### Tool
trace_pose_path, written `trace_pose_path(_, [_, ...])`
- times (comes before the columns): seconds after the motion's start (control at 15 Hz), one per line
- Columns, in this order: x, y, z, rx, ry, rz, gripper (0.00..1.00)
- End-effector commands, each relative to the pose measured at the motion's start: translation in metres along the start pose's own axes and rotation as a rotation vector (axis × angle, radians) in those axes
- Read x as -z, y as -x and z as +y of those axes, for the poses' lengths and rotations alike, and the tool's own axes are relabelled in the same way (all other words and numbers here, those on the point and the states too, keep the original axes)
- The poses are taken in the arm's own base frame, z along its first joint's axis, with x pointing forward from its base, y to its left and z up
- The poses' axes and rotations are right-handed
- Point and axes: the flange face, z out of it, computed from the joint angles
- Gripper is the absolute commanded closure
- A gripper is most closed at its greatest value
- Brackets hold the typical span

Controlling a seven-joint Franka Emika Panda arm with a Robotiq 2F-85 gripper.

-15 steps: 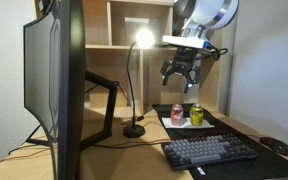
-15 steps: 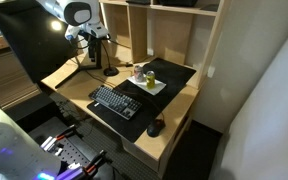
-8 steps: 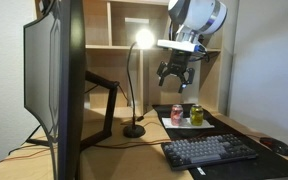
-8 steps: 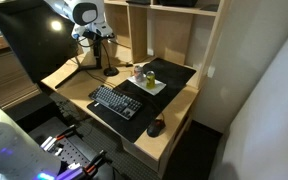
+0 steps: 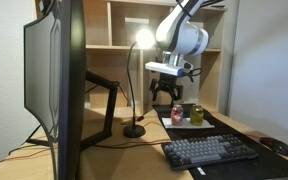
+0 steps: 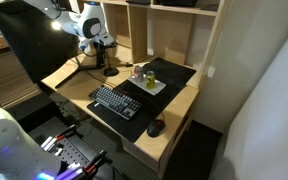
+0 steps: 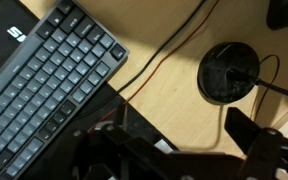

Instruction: Turn off the lamp

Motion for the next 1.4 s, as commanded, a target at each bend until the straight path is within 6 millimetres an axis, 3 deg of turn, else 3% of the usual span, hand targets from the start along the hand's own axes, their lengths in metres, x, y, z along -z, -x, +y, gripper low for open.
trace_pose_path(0.0, [-0.004,-0.007,-0.006,-0.018,-0.005,-0.004,0.00])
trace_pose_path(0.13, [-0.007,-0.021,-0.014,-0.036,-0.017,-0.002,0.00])
trace_pose_path(0.33, [-0.008,-0.023,-0.012,-0.022,0.016,0.021,0.00])
trace_pose_path(0.47, [-0.027,-0.027,-0.014,0.014,0.058,0.037,0.00])
trace_pose_path(0.6, [-0.047,-0.043,-0.029,-0.014,0.030,0.028,0.00])
trace_pose_path(0.93, [-0.069,-0.079,-0.076,-0.061,-0.028,-0.005,0.00])
trace_pose_path(1.0, [-0.072,-0.084,-0.085,-0.069,-0.043,-0.016,0.00])
trace_pose_path(1.07, [-0.061,-0.086,-0.094,-0.057,-0.114,-0.123,0.00])
trace_pose_path(1.13, [-0.067,-0.076,-0.074,-0.071,-0.057,-0.025,0.00])
trace_pose_path(1.33, [-0.062,-0.082,-0.092,-0.066,-0.108,-0.088,0.00])
